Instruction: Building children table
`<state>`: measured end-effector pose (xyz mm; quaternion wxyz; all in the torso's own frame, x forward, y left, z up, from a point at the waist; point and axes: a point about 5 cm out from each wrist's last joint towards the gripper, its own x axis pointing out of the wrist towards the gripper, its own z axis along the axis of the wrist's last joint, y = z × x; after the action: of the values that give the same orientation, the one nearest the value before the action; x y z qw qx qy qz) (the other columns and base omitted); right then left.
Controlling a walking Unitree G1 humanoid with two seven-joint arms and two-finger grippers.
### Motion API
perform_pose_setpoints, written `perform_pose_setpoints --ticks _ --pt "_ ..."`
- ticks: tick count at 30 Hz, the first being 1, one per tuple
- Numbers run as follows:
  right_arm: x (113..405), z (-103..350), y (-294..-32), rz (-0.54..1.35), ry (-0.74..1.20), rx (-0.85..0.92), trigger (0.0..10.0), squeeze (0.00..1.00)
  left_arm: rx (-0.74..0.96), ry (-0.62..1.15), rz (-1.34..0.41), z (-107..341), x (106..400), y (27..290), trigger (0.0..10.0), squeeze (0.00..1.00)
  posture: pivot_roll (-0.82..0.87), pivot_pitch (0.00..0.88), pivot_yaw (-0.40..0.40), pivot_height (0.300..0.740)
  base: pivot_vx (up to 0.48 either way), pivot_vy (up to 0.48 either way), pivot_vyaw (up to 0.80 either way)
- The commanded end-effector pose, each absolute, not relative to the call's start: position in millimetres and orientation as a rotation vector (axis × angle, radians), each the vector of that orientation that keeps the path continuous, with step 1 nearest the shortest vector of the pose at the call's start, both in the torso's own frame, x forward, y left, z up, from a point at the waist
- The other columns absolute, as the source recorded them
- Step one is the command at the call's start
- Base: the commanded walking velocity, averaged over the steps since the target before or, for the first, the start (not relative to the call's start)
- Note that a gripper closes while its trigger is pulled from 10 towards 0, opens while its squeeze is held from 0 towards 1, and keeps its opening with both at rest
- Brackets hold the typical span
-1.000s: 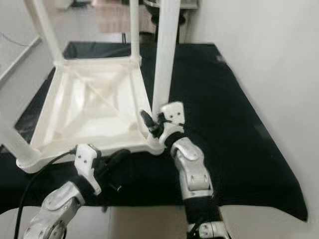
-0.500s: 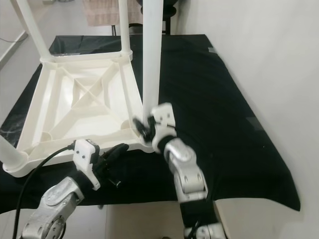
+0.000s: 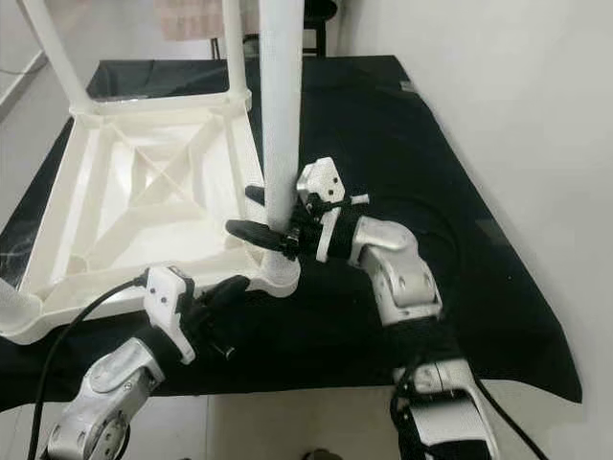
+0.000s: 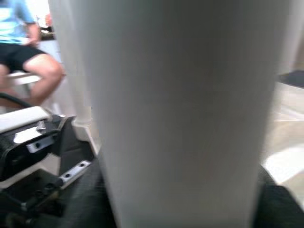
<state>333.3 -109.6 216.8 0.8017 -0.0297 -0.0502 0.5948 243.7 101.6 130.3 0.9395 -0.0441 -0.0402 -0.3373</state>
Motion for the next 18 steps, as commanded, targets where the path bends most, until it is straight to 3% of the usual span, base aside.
perform_pose_setpoints --ticks 1,12,13,14,16,17,18 --pt "338.0 211.6 -107.6 1.306 -0.079 -0.052 0.0 0.0 -0.093 -0.073 -0.685 127.1 243.0 101.5 10.0 0.0 0.0 0.107 -0.031 0.74 0.0 0.0 0.0" --pt "356.6 198.1 -126.7 0.997 -0.038 -0.079 0.0 0.0 -0.095 -0.079 -0.681 128.6 241.4 101.5 10.0 0.0 -0.01 0.127 -0.039 0.74 0.0 0.0 0.0" --pt "356.0 188.5 -128.2 0.903 -0.001 -0.088 0.0 0.0 -0.095 -0.08 -0.68 128.8 241.2 101.5 10.0 0.0 -0.01 0.127 -0.039 0.74 0.0 0.0 0.0" --pt "355.8 170.0 -131.7 0.641 0.088 -0.105 0.0 0.0 -0.094 -0.08 -0.68 129.1 240.9 102.0 10.0 0.0 -0.01 0.133 -0.045 0.74 0.0 0.0 0.0" --pt "355.8 170.0 -131.7 0.641 0.088 -0.105 0.0 0.0 -0.094 -0.08 -0.68 129.1 240.9 102.0 10.0 0.0 -0.01 0.133 -0.045 0.74 0.0 0.0 0.0" --pt "332.0 142.8 -120.0 0.482 0.177 -0.028 0.0 0.0 -0.093 -0.082 -0.677 130.0 240.8 103.0 10.0 0.0 -0.01 0.144 -0.034 0.74 0.0 0.0 0.0" --pt "313.2 135.9 -110.7 0.415 0.172 -0.106 0.0 0.0 -0.092 -0.083 -0.676 130.4 241.3 104.2 10.0 0.0 -0.01 0.152 -0.023 0.74 0.0 0.0 0.0"
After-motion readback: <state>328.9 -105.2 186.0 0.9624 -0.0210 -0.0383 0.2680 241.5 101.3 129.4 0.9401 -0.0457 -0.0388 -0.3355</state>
